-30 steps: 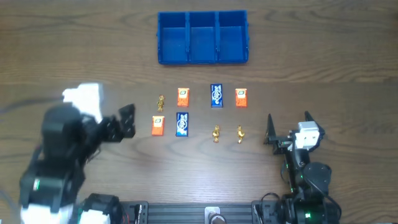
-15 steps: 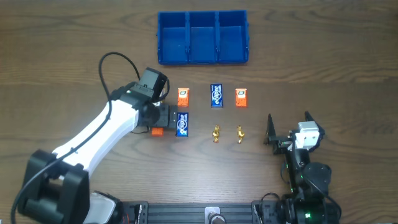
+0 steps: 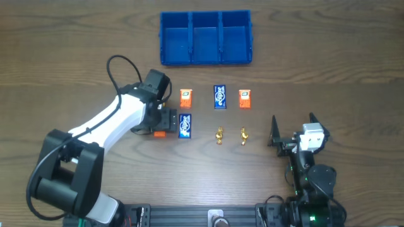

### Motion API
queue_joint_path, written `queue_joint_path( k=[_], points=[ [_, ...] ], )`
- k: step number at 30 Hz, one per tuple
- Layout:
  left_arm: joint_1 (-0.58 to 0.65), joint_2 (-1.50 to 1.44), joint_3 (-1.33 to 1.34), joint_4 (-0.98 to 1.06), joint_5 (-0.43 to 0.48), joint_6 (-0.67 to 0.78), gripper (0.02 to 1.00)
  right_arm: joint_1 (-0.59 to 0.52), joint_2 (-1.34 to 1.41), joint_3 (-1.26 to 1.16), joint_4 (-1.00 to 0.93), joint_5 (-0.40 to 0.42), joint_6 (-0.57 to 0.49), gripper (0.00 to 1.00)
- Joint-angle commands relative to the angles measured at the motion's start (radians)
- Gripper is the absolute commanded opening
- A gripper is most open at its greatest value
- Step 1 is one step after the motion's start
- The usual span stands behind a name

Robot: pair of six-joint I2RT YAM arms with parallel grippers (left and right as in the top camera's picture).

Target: Sort Candies Into Trays

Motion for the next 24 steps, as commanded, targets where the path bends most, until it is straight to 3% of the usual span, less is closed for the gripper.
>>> queue_joint_path(
  k=[1,7,13,18,21,24],
  points=[
    [0.004,0.049,0.003,0.008,-0.018,-0.005,0.829,0.0,-0.005,-0.003,-0.004,-0.005,-0.015,0.998],
    [0.002,0.067,0.003,0.013,-0.017,-0.013,0.542,0.0,-0.005,-0.003,-0.004,-0.005,-0.015,0.998],
    [0.002,0.067,0.003,0.034,-0.008,-0.031,0.334,0.0,-0.005,-0.003,-0.004,-0.005,-0.015,0.998],
    [-0.008,-0.034,0.029,0.04,-0.01,-0.075,0.323,0.0,-0.005,-0.003,-0.004,-0.005,-0.015,0.998],
    [-0.05,-0.23,0.259,-0.012,-0.13,-0.09,0.334,0.0,-0.005,-0.003,-0.004,-0.005,-0.015,0.998],
    [-0.058,-0.153,0.593,-0.148,-0.227,-0.082,0.336,0.0,-0.005,-0.003,-0.004,-0.005,-0.015,0.998]
  ],
)
